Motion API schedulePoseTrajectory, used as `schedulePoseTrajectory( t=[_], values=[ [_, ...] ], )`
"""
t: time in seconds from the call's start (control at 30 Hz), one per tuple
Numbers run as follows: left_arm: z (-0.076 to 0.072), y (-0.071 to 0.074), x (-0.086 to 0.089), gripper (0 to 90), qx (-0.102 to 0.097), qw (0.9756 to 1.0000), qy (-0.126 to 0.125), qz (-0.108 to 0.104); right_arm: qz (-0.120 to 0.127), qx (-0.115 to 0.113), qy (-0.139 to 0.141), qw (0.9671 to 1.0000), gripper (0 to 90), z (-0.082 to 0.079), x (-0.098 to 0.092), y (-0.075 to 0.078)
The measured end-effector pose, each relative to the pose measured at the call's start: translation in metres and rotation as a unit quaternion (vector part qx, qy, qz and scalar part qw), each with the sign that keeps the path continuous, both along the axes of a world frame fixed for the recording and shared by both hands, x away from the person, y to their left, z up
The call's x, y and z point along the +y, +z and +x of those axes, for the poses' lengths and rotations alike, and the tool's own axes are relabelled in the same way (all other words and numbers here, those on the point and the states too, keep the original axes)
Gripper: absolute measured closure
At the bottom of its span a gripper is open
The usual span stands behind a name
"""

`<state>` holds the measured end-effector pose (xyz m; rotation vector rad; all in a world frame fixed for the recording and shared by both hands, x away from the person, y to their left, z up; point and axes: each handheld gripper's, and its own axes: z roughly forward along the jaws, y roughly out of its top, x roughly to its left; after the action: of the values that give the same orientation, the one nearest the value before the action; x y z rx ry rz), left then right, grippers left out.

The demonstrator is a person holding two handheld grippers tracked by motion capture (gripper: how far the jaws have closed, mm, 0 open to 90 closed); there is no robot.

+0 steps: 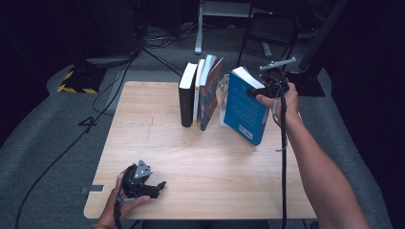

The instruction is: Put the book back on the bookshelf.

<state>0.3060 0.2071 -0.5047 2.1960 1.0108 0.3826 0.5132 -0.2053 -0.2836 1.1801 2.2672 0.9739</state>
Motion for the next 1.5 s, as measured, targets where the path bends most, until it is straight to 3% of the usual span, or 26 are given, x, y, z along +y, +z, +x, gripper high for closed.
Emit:
schedulePoseTrajectory(
  t=[0.37, 0.6, 0.87, 1.33, 1.5],
  values=[
    [0.000, 0.000, 0.000, 14.9, -0.003, 1.0000, -0.008, 0.004, -0.001, -0.013, -0.027, 0.9996, 60.0, 0.025, 0.019, 0.016],
    [-0.001, 0.000, -0.001, 14.8, 0.001, 1.0000, -0.008, -0.001, -0.001, -0.024, -0.064, 0.9977, 59.7, 0.039, 0.028, 0.020],
    [-0.001, 0.000, 0.000, 14.8, 0.000, 0.9999, -0.012, 0.000, 0.001, -0.042, -0.094, 0.9947, 59.3, 0.050, 0.037, 0.010],
    [-0.001, 0.000, 0.000, 14.7, -0.001, 0.9999, -0.015, 0.001, 0.025, -0.074, -0.105, 0.9914, 59.2, 0.054, 0.036, 0.003],
    [-0.001, 0.000, -0.001, 14.8, 0.000, 0.9999, -0.015, 0.000, 0.024, -0.073, -0.102, 0.9918, 59.2, 0.057, 0.037, -0.002]
  ],
)
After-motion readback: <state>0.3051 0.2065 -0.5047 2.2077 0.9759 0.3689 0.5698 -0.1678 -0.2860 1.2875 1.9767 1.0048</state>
